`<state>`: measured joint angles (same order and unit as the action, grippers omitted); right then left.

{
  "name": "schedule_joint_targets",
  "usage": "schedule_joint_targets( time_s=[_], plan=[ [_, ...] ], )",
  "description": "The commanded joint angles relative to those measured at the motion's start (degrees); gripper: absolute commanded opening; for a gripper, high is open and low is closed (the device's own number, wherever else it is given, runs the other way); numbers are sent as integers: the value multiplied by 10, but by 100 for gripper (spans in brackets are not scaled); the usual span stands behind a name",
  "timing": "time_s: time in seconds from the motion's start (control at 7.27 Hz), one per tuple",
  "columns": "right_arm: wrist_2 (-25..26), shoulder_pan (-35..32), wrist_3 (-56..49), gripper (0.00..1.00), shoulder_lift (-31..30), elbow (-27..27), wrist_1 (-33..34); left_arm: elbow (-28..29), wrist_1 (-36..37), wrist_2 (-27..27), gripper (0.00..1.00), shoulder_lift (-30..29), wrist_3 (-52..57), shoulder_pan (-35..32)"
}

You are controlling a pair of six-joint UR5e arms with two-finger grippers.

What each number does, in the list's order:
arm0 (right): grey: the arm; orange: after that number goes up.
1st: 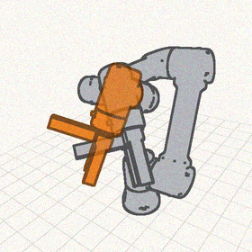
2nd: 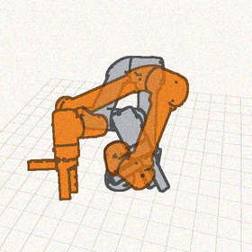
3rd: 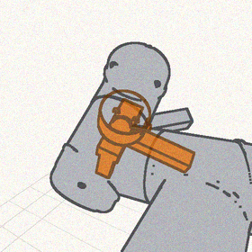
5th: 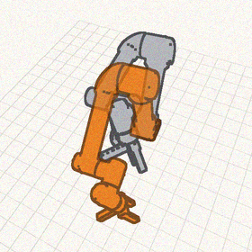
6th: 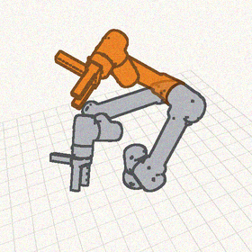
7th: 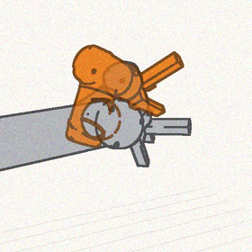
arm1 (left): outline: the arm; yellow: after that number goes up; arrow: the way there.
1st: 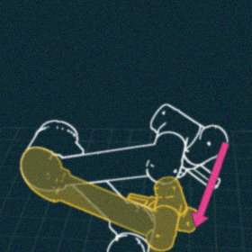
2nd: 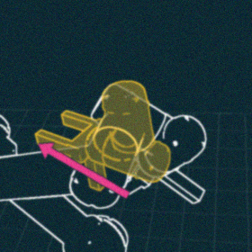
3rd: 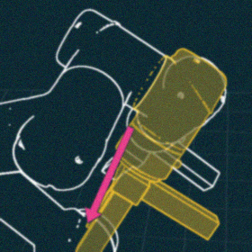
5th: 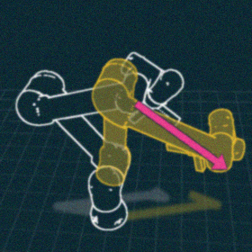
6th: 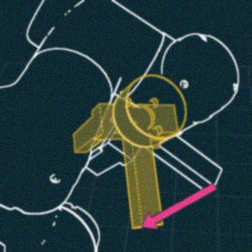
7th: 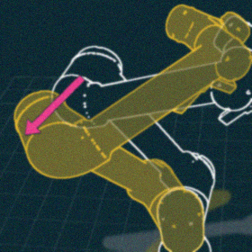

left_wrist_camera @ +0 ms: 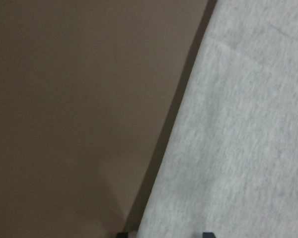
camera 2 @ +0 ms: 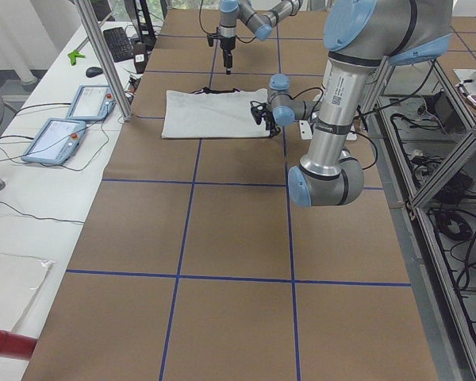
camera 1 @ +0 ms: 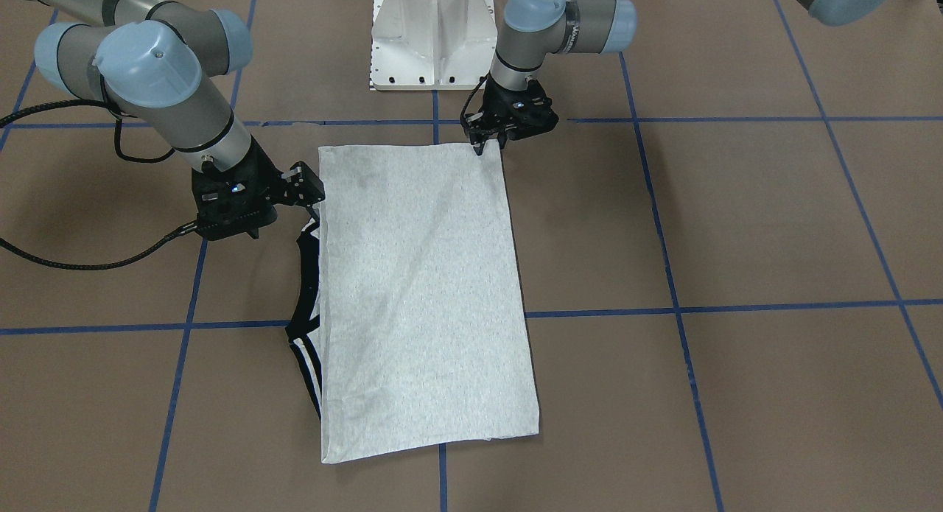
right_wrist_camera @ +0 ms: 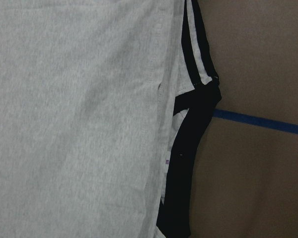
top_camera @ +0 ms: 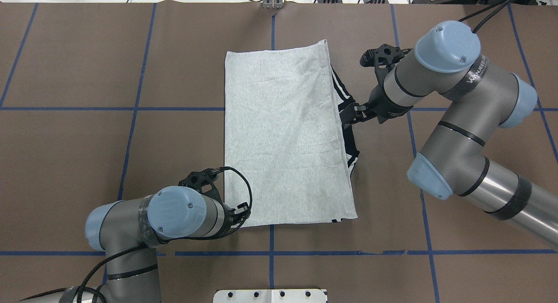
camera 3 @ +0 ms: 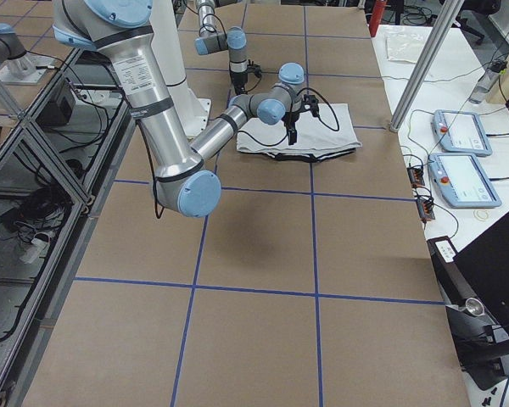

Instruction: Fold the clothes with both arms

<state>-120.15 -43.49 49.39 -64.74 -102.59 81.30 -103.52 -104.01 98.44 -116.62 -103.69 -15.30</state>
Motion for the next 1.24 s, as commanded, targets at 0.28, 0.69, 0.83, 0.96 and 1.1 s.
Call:
schedule_joint_targets(
  time_s=[0.28,0.69,0.83,0.96,1.1],
  plan=[
    [-1,-1,0,100,0,-2,0,0,0,-1,6,-4,2,-1],
    [-1,2,54,100,-5,-12,0,-26,1,5,0,-4,4,-15],
    [-1,16,113,100,-7,-22,0,-29,1,6,0,-4,4,-15],
    [5,38,200,100,-9,-36,0,-30,1,7,0,-4,4,-15],
    [16,62,293,100,-21,-56,0,-33,1,7,0,-4,4,-17]
  ],
)
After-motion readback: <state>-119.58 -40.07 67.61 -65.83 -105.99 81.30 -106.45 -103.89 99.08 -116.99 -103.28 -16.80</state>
